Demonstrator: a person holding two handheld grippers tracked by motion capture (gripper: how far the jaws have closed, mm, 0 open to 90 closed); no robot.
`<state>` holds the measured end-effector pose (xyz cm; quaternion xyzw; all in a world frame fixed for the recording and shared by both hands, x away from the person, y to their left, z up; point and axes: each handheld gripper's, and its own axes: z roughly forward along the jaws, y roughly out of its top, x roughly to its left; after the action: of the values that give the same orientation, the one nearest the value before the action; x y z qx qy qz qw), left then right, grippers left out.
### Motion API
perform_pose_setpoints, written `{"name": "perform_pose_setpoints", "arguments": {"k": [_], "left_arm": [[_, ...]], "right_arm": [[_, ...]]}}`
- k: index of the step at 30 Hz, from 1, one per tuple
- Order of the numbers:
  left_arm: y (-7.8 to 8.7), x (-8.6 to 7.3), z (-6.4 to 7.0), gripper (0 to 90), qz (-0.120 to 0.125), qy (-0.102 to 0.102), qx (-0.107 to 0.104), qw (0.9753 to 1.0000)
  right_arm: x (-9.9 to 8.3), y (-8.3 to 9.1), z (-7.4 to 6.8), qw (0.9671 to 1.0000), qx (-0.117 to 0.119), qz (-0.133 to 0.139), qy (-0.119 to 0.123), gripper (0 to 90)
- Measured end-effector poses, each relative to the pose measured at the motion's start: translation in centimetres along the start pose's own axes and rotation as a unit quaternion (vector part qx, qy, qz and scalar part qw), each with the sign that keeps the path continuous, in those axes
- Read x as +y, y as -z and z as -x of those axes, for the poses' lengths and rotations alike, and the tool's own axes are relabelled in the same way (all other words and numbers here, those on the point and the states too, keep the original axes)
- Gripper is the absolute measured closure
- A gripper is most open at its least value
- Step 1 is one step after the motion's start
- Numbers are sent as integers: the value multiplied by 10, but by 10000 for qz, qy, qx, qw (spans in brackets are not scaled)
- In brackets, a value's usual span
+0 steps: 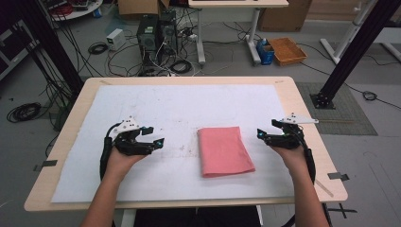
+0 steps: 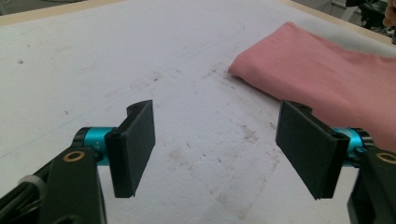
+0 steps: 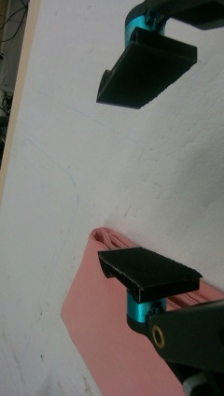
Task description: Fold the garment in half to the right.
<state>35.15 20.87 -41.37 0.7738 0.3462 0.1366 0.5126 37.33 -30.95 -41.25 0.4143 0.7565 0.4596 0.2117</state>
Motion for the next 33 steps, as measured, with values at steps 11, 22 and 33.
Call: {"name": "perform_pose_setpoints", "arguments": {"k": [11, 22, 33], "left_arm": [[2, -5, 1, 270, -36, -53, -138, 9999], [10, -8, 0, 270, -3, -62, -74, 10000], [7, -9, 2, 270, -67, -73, -98, 9999]], "right_arm": [[-2, -16, -12, 9993, 256, -226, 133, 208], [-3, -24, -14, 9987, 358, -339, 121, 208], [-4, -25, -11, 9988, 354, -323, 38, 208]]}}
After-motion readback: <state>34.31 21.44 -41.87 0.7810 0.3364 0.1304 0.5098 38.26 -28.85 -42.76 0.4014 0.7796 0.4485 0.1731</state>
